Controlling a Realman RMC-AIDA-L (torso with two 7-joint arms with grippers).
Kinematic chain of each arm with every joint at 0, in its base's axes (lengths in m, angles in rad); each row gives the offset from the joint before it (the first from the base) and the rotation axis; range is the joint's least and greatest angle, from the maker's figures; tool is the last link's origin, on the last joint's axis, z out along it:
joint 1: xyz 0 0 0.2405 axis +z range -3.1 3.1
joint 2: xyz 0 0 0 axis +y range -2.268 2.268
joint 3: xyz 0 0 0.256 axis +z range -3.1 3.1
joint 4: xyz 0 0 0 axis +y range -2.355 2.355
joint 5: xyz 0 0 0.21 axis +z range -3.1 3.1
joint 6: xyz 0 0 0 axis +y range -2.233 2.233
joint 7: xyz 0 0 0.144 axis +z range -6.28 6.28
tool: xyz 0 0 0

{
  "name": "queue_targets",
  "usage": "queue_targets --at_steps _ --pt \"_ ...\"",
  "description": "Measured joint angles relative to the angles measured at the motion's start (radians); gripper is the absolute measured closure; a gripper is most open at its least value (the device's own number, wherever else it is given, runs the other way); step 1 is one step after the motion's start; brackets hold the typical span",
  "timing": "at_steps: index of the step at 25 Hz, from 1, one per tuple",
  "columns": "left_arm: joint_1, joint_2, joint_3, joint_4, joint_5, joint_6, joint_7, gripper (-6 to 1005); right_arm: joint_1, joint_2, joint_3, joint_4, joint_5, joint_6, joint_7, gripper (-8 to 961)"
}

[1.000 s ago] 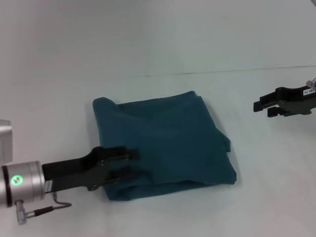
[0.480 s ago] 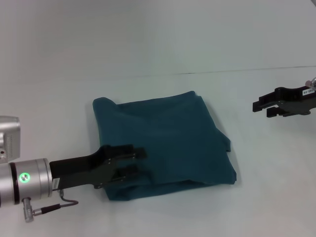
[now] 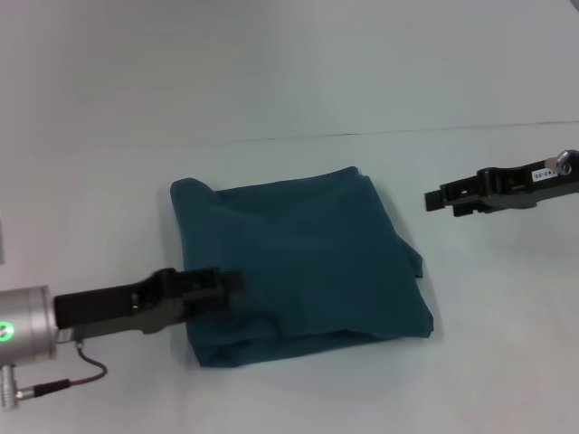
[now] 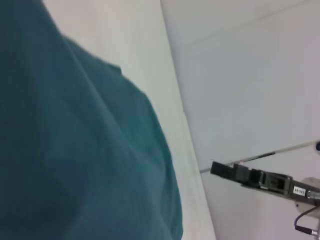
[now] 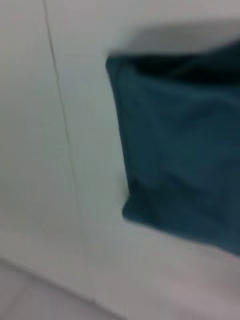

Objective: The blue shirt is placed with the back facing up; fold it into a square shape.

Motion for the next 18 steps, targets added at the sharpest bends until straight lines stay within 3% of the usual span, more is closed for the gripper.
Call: queue_targets --at_steps 5,10,13,18 --pt "0.011 0.022 0.005 0.024 -0.012 0.056 0.113 371 -0.002 0.007 0.0 -0.007 0.059 -0.072 -0.088 278" --pt "0.032 0.019 0.01 0.097 0.007 0.104 0.241 365 -0.002 0.015 -0.006 -0.007 0.062 -0.152 -0.17 222" --pt "0.03 0.03 0.011 0.12 0.032 0.156 0.331 362 -0.007 0.016 -0.027 -0.007 0.06 -0.184 -0.233 197" --pt "0.024 0.041 0.012 0.168 0.101 0.169 0.43 263 -0.034 0.056 -0.053 -0.014 0.059 -0.214 -0.435 213"
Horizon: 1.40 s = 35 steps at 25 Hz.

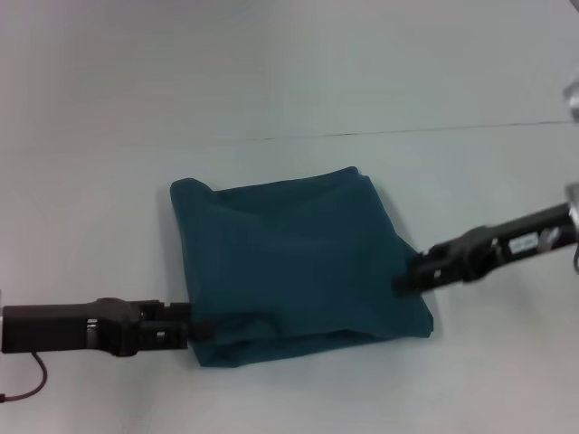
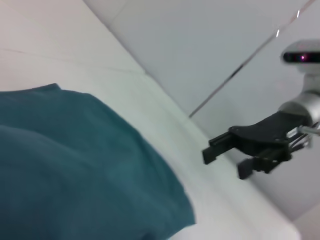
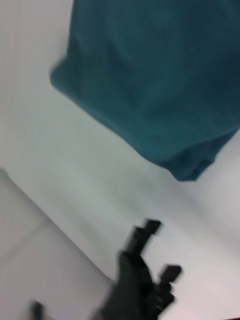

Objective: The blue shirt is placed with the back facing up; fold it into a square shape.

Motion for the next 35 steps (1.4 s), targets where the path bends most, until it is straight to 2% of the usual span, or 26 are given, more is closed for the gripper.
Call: queue_targets --at_steps 1,2,5,7,13,19,25,35 --pt "0.0 0.0 0.0 0.007 0.008 0.001 0.022 243 -0.004 0.009 -0.004 -0.006 0.0 0.0 -0.021 220" --pt "0.0 0.0 0.004 0.012 0.012 0.005 0.043 247 -0.012 0.028 -0.011 -0.021 0.0 -0.001 -0.046 226" --pt "-0.002 -0.002 0.025 0.027 0.016 0.008 0.103 259 -0.021 0.065 -0.027 -0.052 -0.001 0.003 -0.071 224" --pt "-0.002 -0.007 0.037 0.034 0.016 0.0 0.131 263 -0.019 0.084 -0.039 -0.061 0.0 0.008 -0.074 222" --pt "-0.004 -0.016 0.04 0.037 0.016 -0.023 0.153 263 -0.006 0.12 -0.092 -0.063 0.005 -0.003 -0.086 217" --pt "-0.009 -0.02 0.042 0.036 0.015 -0.026 0.146 261 -0.006 0.134 -0.109 -0.063 0.014 0.001 -0.097 212" --pt "-0.018 -0.025 0.094 0.038 0.021 -0.038 0.138 255 -0.012 0.131 -0.114 -0.064 0.048 -0.025 -0.115 204" --pt "-0.031 -0.004 0.098 0.031 0.021 -0.08 0.014 261 -0.037 0.134 -0.109 -0.064 0.122 -0.027 -0.193 206"
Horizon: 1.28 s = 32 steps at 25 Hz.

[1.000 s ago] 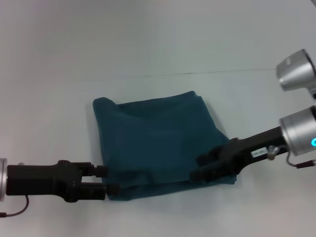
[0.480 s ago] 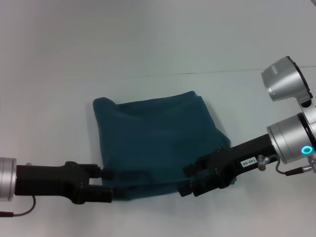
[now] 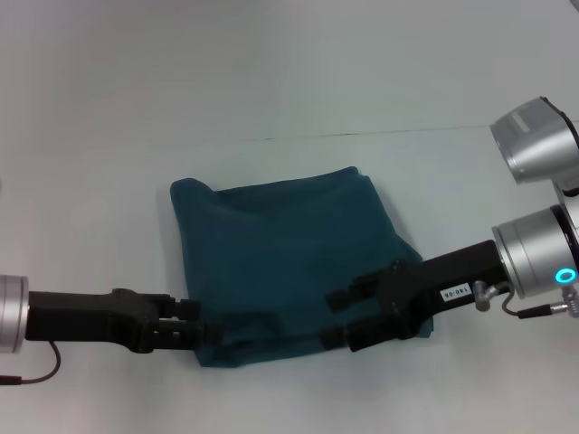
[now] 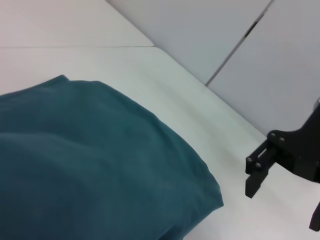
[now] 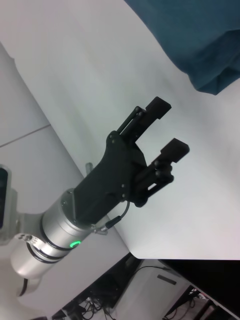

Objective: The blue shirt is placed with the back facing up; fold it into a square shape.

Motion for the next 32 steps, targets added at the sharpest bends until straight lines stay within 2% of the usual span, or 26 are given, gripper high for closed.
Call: queue_targets --at_steps 7,15,23,32 --pt "-0.005 0.012 -0.001 -0.004 0.013 0.002 -0.054 262 -0.022 -0.012 0.003 -0.008 0.002 -0.014 -0.023 206" --pt "-0.022 0.012 0.009 -0.01 0.089 0.033 -0.109 262 -0.032 -0.02 -0.004 -0.01 -0.004 -0.052 -0.029 205" --pt "-0.015 0.004 0.002 0.0 0.079 0.024 -0.013 262 -0.031 -0.018 -0.005 -0.01 -0.002 -0.049 -0.031 205" --pt "-0.021 0.002 -0.002 0.001 0.077 0.018 -0.007 262 -0.033 -0.019 -0.004 -0.008 -0.004 -0.048 -0.044 205"
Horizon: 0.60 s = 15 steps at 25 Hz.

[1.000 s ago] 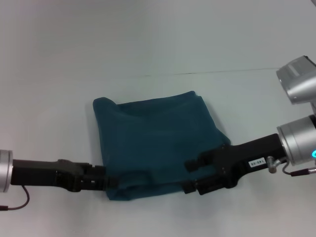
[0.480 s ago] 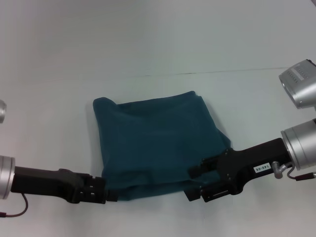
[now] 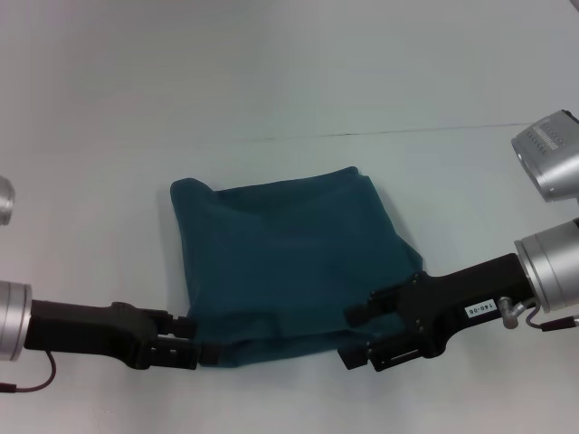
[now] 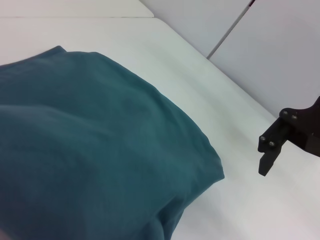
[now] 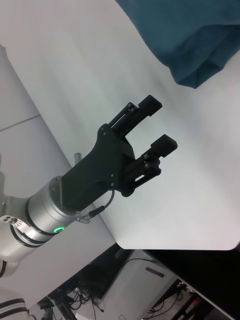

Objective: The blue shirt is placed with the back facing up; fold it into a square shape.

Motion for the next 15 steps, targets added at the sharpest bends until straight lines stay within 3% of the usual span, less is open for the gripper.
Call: queue_targets --at_steps 15 --pt "0.0 0.0 -0.001 0.002 0.0 0.007 0.022 263 0.0 0.0 0.0 0.0 0.0 0.003 -0.002 206"
